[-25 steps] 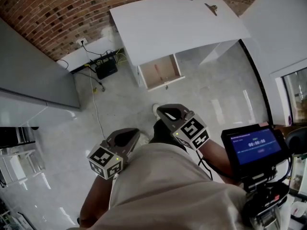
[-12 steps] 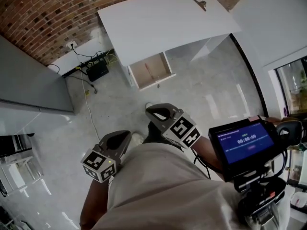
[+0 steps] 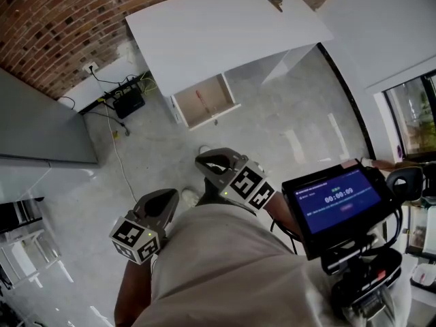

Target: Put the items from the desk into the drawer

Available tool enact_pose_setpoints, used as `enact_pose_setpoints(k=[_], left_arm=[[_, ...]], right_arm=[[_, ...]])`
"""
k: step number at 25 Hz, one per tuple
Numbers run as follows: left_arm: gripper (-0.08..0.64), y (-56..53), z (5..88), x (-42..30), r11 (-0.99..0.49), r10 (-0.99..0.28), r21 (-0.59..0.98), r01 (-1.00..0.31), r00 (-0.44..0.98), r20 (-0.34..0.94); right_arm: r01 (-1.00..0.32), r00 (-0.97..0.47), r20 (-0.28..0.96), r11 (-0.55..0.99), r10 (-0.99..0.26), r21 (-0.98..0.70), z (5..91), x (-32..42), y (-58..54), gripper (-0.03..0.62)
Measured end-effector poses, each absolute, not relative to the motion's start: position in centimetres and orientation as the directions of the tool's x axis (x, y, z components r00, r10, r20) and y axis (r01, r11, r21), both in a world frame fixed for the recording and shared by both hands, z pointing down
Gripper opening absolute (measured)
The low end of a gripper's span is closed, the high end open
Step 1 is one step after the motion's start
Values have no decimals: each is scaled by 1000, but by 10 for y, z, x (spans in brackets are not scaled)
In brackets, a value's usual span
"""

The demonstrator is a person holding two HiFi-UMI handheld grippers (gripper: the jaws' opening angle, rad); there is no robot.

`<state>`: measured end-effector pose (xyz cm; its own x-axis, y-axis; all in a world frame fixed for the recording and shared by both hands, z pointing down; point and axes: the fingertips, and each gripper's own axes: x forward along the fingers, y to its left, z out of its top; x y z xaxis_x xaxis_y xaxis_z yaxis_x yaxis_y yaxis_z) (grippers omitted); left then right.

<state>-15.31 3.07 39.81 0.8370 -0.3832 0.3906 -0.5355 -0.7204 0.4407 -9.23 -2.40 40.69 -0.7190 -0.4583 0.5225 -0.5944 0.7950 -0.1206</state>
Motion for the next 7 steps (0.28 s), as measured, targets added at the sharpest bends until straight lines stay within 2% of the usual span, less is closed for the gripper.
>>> enact_pose_setpoints(k=[7], left_arm=[[8, 32, 397, -152, -719, -378, 444, -535, 837, 395]], right_arm=[[-594, -721, 520, 794, -458, -124, 407, -92, -24, 2]])
